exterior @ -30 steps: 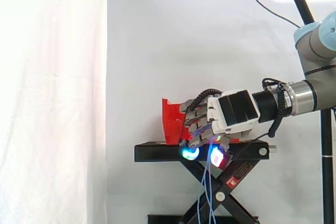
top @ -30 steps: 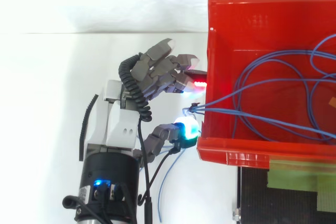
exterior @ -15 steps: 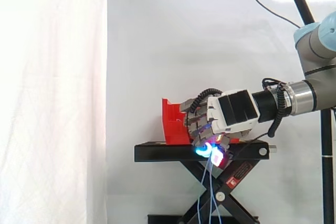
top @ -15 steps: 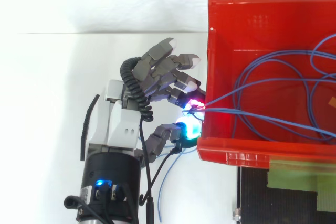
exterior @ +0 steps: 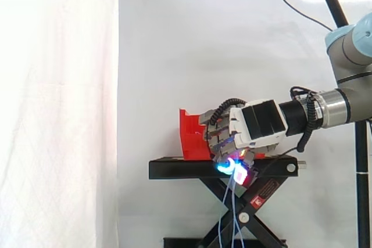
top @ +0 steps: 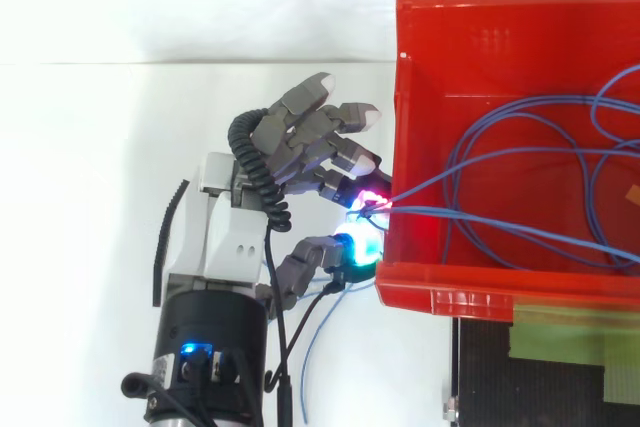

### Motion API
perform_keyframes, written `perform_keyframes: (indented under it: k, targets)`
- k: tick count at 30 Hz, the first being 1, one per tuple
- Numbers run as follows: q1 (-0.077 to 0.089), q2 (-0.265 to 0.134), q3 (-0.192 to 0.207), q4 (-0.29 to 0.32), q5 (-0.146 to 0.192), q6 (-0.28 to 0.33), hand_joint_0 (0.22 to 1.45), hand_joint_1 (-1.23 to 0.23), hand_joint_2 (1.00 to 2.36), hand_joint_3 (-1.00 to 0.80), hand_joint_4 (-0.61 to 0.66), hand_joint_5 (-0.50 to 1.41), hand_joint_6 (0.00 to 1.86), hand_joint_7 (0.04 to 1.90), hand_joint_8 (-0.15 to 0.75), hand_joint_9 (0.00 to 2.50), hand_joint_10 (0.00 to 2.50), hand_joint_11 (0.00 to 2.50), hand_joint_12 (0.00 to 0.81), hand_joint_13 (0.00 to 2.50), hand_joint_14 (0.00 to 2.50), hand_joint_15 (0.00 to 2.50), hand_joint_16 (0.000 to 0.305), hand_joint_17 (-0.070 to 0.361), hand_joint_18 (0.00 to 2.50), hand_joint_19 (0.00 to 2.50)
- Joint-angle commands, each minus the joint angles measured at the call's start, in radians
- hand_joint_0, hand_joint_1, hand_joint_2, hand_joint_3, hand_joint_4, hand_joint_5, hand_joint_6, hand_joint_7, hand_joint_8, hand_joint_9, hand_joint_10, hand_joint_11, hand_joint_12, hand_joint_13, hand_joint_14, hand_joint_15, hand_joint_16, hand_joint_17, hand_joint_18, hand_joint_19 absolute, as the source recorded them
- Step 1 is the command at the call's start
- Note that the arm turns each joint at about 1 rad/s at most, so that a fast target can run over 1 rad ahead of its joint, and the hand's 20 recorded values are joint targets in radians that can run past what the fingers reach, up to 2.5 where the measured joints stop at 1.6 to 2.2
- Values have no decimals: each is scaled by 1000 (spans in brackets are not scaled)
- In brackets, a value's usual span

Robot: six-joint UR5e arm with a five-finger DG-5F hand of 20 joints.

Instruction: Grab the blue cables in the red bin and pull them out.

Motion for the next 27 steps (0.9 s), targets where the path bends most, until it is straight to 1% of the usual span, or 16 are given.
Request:
perform_keyframes:
  k: [1,5,9,11,12,13,14,15,16,19,27]
  targets:
    - [0,0,0,-1,0,0,894,-784,1000,-1000,31,721,950,583,223,893,26,1045,319,700,19,526,39,89,492,456]
    - [0,0,0,-1,-2,0,907,-768,1000,-1000,32,722,953,603,224,902,26,1040,321,703,19,521,39,88,502,456]
    - [2,0,-2,-1,-3,0,908,-766,1000,-1000,39,720,960,584,228,909,27,1051,322,706,21,531,39,88,506,455]
    - [2,0,0,-1,-3,0,867,-772,1000,-1000,57,781,459,721,226,890,26,1057,322,696,20,542,40,89,495,463]
    - [3,0,0,-1,-3,0,861,-771,1000,-1000,68,794,338,752,224,879,26,1053,324,688,22,539,40,90,488,463]
    - [2,0,0,-1,-3,0,849,-777,1000,-1000,71,828,119,814,228,871,26,1056,324,674,20,533,40,90,484,471]
    - [2,0,-2,-1,-3,0,832,-786,1000,-1000,77,842,0,837,229,870,25,1045,326,674,20,536,40,91,484,470]
    - [3,0,0,-1,-3,0,833,-784,1000,-1000,100,814,5,760,226,866,25,1044,326,672,20,542,40,91,477,462]
    - [3,0,0,-1,-3,0,828,-786,1000,-1000,108,793,9,724,227,859,26,1054,326,668,20,542,40,91,473,471]
    - [3,0,0,-1,-3,0,820,-793,1000,-1000,137,755,12,654,228,848,26,1033,326,669,20,538,41,92,470,474]
    - [2,1,0,-1,-3,0,805,-810,1000,-1000,143,708,14,587,229,832,25,1019,330,662,22,544,42,94,468,470]
